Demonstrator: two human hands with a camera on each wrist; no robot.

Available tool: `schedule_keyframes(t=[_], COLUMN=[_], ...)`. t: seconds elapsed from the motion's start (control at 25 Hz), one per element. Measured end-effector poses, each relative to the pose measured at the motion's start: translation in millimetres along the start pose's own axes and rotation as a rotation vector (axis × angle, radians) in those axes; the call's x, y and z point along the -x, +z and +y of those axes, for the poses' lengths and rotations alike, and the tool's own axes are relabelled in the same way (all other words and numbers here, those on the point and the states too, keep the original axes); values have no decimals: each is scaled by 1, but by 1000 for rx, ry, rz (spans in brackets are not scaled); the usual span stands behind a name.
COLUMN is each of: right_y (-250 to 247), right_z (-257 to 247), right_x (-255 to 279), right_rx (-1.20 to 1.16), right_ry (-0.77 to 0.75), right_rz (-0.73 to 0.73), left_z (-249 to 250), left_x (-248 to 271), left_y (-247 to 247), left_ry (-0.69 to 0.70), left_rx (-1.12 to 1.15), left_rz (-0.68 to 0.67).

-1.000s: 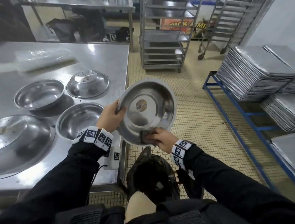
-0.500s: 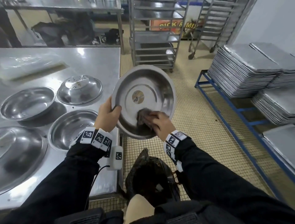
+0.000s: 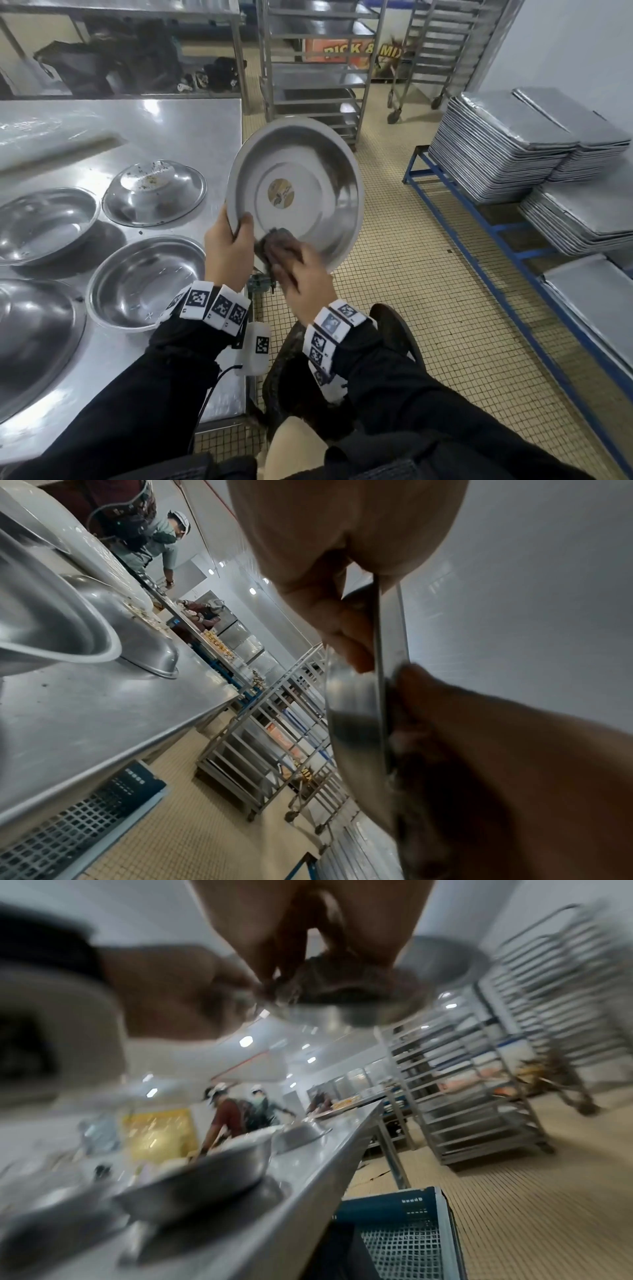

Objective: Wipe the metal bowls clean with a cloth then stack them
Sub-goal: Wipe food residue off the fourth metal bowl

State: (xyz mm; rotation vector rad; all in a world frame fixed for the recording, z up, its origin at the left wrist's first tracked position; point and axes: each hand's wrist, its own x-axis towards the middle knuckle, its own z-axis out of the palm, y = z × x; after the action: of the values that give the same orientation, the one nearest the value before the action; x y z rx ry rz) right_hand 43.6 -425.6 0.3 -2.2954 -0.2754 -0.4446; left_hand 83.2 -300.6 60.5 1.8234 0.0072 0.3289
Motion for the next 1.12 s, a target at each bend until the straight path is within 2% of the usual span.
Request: schedule_keyframes(t=[0.12,0.24,0.32,0.48,0.56,0.68,0.76,0.84,0.96,1.04,1.12], right_y=[-4,-23,-22,0,-9,-33,-49,-62,-86,-99,-100], right_z=[17,48,45,12,20,50,63,67,70,70,70], right_x=[7,4,3,14,12,-3,-15,-26,-32,-30,-24], right_rx=[269,461,440,194,288,492,448,276,31,-8,-59], right_ry=[-80,-35,-7,-25,9,190,238,268,405,498,571], right_rz=[-171,-130,-126,-236,-190,-170,-94,44,203,185,151], left_z=[6,7,8,12,12,11,9,6,1,-3,-7], left_x=[-4,-6,-4,-1,0,6,11,16,21,22,21], left_y=[-9,-19,-18,-15,-17,-18,-18,-16,-15,-15,-15], left_ry=[7,-9,-21,-15,-35,-94,-131,-169,-242,-281,-248], left_rx=[23,34,32,13,32,80,92,107,168,198,181], left_rz=[0,-32,-35,-24,-34,-64,-97,-145,-227,-250,-208])
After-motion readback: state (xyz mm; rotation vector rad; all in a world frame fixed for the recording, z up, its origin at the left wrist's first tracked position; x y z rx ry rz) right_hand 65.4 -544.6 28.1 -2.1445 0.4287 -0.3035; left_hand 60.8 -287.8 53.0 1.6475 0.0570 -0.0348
